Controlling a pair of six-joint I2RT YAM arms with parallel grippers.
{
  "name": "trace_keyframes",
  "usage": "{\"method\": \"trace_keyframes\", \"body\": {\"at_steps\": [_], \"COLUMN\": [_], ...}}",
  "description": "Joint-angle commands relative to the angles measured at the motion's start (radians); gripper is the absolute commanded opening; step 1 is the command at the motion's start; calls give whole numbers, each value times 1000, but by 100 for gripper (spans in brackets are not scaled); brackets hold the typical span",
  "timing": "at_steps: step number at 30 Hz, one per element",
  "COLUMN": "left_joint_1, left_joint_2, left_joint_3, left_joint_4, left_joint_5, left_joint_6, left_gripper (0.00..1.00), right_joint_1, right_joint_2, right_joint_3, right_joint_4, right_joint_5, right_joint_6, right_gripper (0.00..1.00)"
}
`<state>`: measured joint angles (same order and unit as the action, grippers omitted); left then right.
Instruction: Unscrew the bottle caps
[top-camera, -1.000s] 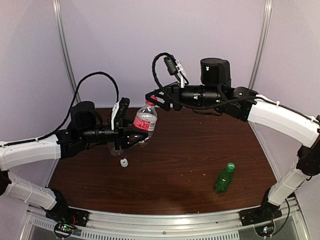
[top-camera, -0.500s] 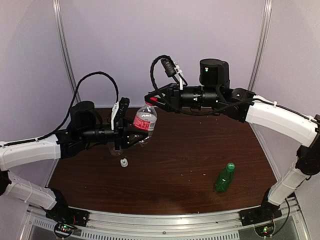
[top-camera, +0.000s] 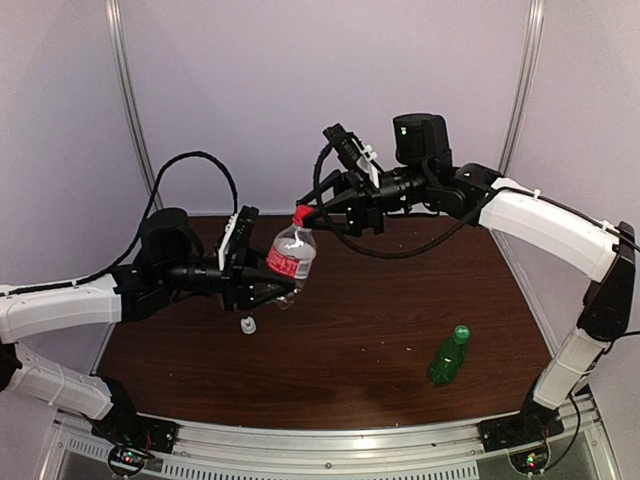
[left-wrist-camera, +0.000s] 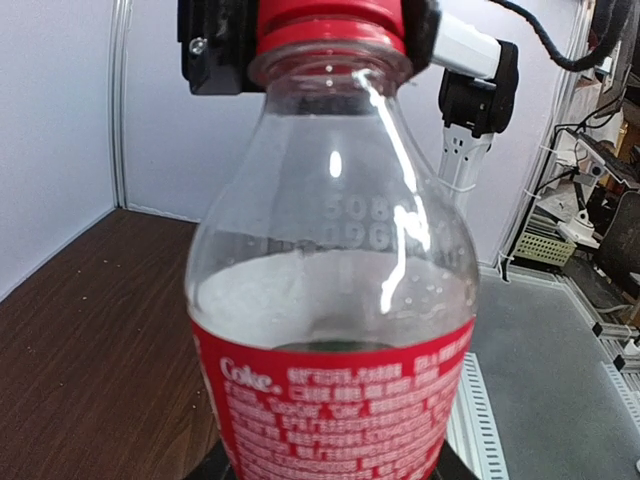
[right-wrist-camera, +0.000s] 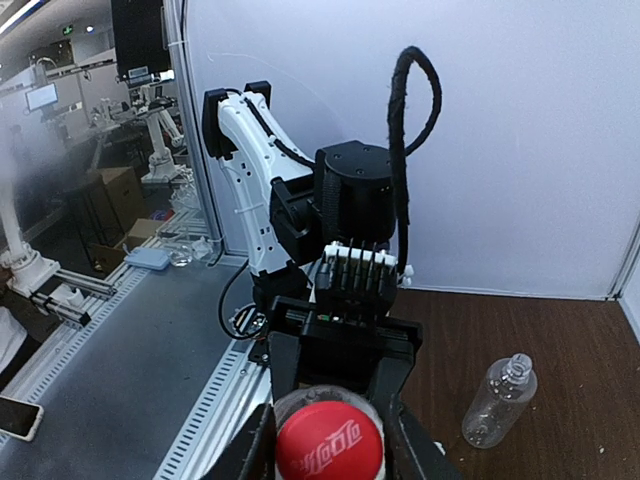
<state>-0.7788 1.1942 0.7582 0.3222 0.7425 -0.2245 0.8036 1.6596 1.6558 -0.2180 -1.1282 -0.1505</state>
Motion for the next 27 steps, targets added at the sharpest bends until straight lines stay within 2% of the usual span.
{"method": "trace_keyframes", "body": {"at_steps": [1,3,8,13,18,21,27], "left_joint_1": [11,10,11,11,10,10,10], "left_joint_2": [-45,-46,-44,-32,-25,-24,-24], "left_joint_3": [1,6,16,27,36,39,41], "left_joint_4": [90,73,35,14,10,8,4], "left_joint_5": [4,-25,-108,-150,-175,-179,-181], "left_joint_6": [5,13,25,28,24,22,23], "left_gripper": [16,15,14,15,15,15,15], "right_joint_1": [-23,-23,-13,38,93,109,118], "right_joint_2": [-31,-50,-101,-117,-105,-88,-62], "right_joint_3": [-6,-28,-96,-93,-62,-49,-44], "right_joint_4": [16,65,189,167,127,110,126], "right_joint_5": [27,72,204,378,579,643,596], "right_joint_6": [57,137,347,408,432,442,447], "right_gripper": [47,60,82,87,87,83,55]}}
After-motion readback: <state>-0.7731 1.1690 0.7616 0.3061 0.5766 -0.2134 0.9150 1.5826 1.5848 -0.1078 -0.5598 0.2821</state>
